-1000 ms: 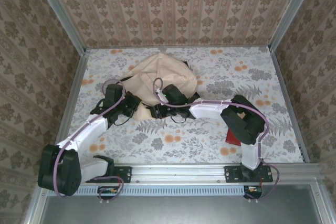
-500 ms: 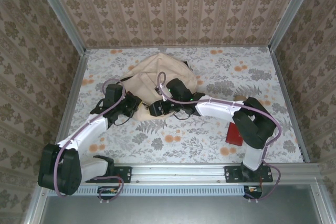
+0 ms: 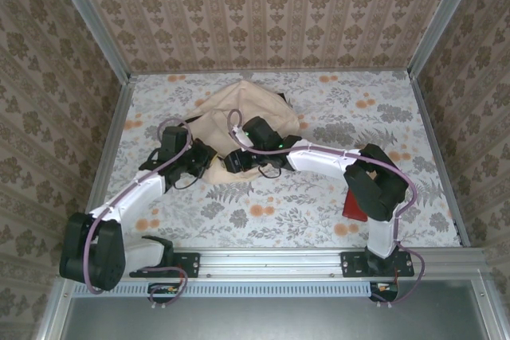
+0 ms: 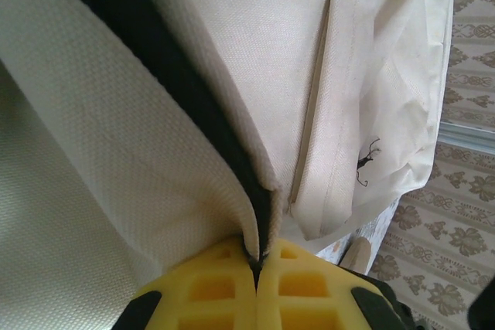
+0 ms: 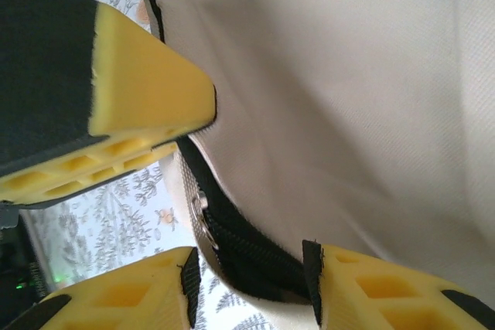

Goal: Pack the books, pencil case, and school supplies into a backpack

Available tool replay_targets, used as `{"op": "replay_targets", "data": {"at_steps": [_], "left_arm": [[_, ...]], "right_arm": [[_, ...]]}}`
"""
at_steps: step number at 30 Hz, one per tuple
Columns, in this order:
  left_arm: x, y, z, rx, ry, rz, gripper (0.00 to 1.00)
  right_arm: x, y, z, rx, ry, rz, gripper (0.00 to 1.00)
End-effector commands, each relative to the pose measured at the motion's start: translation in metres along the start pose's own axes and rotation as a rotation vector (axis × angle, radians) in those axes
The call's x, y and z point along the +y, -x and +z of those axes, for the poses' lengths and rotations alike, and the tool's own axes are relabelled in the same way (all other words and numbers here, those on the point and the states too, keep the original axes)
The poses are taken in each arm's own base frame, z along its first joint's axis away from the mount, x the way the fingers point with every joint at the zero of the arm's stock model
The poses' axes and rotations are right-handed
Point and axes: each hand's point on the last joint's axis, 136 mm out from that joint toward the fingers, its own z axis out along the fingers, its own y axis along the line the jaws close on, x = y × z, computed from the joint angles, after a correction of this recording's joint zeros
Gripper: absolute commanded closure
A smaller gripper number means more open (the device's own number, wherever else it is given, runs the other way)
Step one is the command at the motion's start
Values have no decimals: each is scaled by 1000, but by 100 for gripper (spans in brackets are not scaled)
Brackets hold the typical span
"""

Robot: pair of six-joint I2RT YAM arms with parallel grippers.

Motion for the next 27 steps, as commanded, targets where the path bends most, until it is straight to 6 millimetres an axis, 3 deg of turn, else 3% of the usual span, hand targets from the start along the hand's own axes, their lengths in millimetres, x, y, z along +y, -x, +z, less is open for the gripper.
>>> {"op": "replay_targets", "data": {"at_steps": [1, 8, 14, 22, 27], "left_arm": [[-26, -5, 0, 41, -69, 64, 100], [-33, -11, 10, 78, -66, 87, 96], [-38, -13, 20, 100, -68, 91, 96], [-38, -16, 21, 111, -65, 96, 98], [-30, -16, 22, 113, -31, 103, 100]], "right_arm": [[-12, 1, 2, 20, -90, -105, 53], [-21, 3, -13, 29, -171, -174, 51], [-5, -2, -16, 52, -86, -176, 49], [-49, 9, -14, 19, -324, -181, 55], [-58, 24, -40, -29, -431, -230, 59]]}}
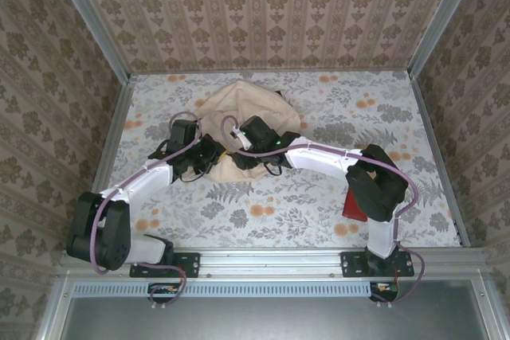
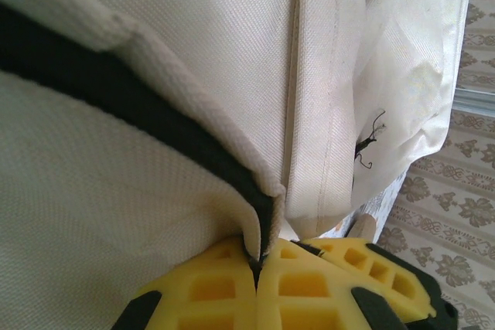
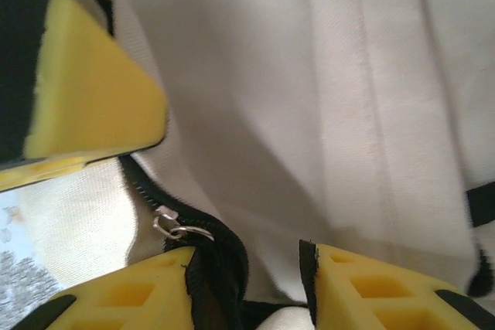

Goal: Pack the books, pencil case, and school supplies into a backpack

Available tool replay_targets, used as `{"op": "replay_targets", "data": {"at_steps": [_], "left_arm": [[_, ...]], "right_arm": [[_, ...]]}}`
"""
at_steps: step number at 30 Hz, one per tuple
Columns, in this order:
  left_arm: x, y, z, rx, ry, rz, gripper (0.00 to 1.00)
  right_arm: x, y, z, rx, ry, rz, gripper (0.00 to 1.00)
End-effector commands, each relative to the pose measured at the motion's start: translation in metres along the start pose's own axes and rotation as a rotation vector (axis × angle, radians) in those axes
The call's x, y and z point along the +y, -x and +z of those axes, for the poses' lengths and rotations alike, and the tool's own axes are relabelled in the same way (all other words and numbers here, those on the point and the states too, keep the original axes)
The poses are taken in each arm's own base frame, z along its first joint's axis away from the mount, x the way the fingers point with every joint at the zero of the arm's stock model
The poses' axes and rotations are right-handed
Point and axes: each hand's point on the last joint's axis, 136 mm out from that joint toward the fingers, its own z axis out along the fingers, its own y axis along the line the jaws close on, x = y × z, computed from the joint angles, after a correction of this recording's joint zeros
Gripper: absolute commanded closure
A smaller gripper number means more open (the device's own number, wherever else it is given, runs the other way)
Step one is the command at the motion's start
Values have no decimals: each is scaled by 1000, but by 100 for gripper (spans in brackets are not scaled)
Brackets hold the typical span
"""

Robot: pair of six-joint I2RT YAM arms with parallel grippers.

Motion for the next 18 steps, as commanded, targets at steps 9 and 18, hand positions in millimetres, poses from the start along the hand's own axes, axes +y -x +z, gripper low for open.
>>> {"op": "replay_targets", "data": {"at_steps": [9, 18], "left_arm": [[-18, -4, 2, 30, -35, 66, 100], [-19, -5, 1, 32, -40, 71, 100]], "right_arm": [[-12, 15, -31, -19, -37, -83, 62], [27, 17, -50, 32, 250, 204, 51]]}}
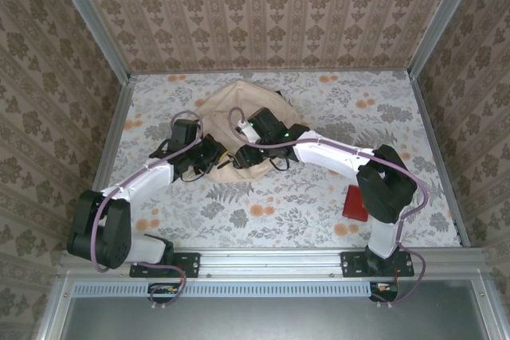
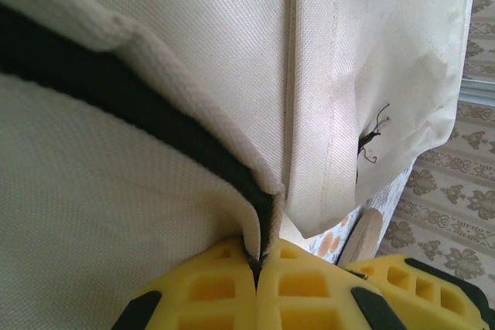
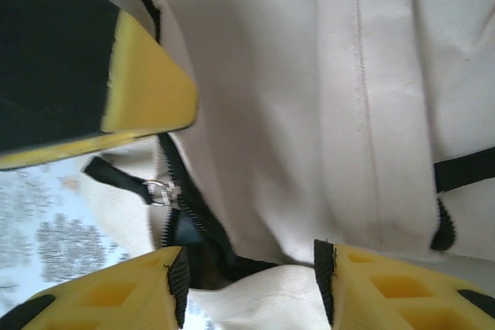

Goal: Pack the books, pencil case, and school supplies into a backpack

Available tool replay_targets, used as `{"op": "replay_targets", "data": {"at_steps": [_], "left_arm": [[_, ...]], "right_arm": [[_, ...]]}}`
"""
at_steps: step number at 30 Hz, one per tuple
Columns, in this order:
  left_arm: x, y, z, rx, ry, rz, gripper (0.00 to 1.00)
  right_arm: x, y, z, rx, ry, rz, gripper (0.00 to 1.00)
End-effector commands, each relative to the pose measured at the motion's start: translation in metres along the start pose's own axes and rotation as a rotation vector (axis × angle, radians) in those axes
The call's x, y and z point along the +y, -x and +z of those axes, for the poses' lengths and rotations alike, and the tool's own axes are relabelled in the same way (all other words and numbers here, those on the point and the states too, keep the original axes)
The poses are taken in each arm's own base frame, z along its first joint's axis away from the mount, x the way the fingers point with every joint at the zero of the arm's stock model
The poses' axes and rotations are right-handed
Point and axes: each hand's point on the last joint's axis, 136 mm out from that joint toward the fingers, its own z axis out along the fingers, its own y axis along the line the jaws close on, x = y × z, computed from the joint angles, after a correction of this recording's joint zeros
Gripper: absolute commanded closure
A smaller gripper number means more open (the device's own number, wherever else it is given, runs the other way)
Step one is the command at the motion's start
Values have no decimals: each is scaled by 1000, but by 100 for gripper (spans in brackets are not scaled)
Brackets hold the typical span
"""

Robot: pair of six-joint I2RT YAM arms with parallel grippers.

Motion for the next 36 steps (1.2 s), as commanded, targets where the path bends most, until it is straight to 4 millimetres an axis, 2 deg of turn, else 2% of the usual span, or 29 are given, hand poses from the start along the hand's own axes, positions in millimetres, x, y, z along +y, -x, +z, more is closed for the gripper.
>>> {"op": "replay_targets", "data": {"at_steps": [1, 6, 12, 18, 19, 20, 25, 30, 34, 36], "left_arm": [[-19, -4, -2, 22, -47, 49, 100], [-21, -10, -2, 36, -58, 68, 100], [-28, -27, -1, 78, -79, 102, 100], [-26, -34, 0, 96, -87, 110, 100], [-26, -34, 0, 97, -89, 109, 100], [-28, -46, 3, 125, -91, 130, 100], [-34, -49, 5, 141, -105, 144, 100], [-33, -50, 6, 145, -102, 144, 100], [-32, -50, 7, 147, -98, 143, 100], [-32, -50, 7, 147, -98, 141, 100]], "right_arm": [[23, 12, -26, -31, 103, 229, 52], [24, -3, -38, -66, 91, 626, 55], [33, -21, -30, -73, 91, 885, 65], [29, -30, -16, -92, 14, 939, 65], [31, -30, -12, -90, 18, 933, 63], [33, -28, -10, -87, 28, 926, 63], [42, -29, -1, -68, 12, 877, 65], [29, -32, 7, -82, -59, 869, 66], [18, -29, 8, -103, -126, 847, 62], [12, -30, 9, -108, -158, 835, 67]]}}
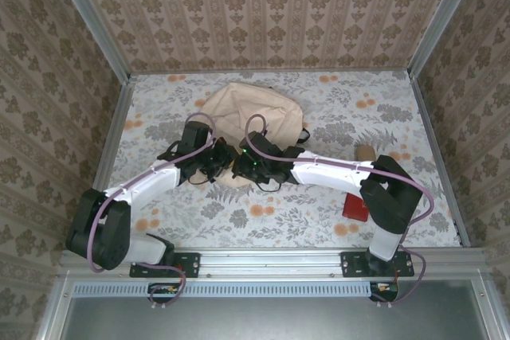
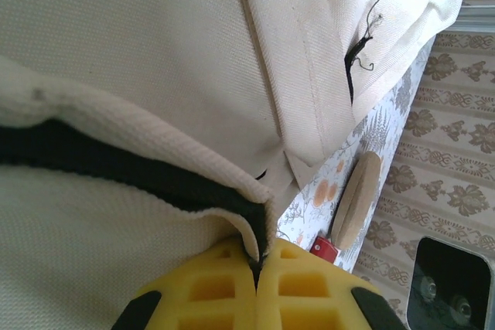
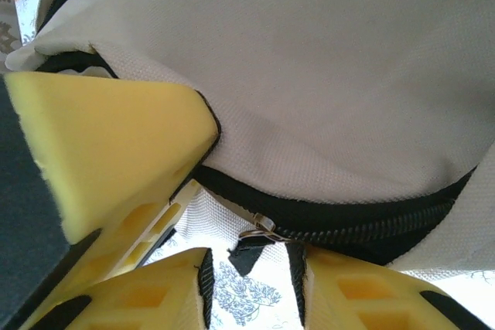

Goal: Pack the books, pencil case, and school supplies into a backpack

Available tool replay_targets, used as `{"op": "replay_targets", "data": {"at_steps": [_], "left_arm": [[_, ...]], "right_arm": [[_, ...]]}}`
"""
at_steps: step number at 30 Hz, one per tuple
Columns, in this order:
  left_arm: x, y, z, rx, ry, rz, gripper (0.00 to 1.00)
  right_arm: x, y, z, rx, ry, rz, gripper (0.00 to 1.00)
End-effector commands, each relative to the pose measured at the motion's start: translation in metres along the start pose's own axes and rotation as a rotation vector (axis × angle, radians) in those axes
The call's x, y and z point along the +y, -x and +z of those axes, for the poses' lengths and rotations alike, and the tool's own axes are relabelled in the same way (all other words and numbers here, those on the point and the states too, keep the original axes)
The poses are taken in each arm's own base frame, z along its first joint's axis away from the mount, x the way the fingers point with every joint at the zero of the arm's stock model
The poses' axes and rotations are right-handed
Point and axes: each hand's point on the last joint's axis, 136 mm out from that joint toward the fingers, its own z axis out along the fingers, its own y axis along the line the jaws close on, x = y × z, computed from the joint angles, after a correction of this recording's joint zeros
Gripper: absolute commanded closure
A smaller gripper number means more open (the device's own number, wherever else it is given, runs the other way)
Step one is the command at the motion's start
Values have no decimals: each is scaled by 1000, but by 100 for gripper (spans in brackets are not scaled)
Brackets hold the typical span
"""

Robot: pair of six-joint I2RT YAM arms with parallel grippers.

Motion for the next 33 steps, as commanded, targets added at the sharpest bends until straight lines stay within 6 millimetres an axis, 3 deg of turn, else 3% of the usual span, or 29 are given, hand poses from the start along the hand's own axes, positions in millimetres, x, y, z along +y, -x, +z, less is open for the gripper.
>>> {"op": "replay_targets", "data": {"at_steps": [1, 4, 7, 10, 17, 23, 33], "left_arm": [[-15, -6, 0, 34, -51, 44, 100], [-14, -5, -1, 30, -48, 42, 100], [-13, -5, 0, 27, -44, 41, 100], [-11, -4, 0, 26, -40, 38, 100], [-11, -4, 1, 26, -37, 36, 100], [-12, -3, 2, 25, -39, 38, 100], [-4, -2, 3, 14, -12, 34, 100]], "right_arm": [[-13, 18, 5, -87, -95, -20, 69], [-21, 21, 4, -107, -138, -40, 72], [-26, 23, 1, -120, -172, -69, 83], [-30, 26, -5, -135, -208, -103, 84], [-23, 24, 2, -107, -214, -175, 66], [-28, 20, 9, -90, -231, -170, 65], [-36, 15, -9, -75, -261, -247, 82]]}}
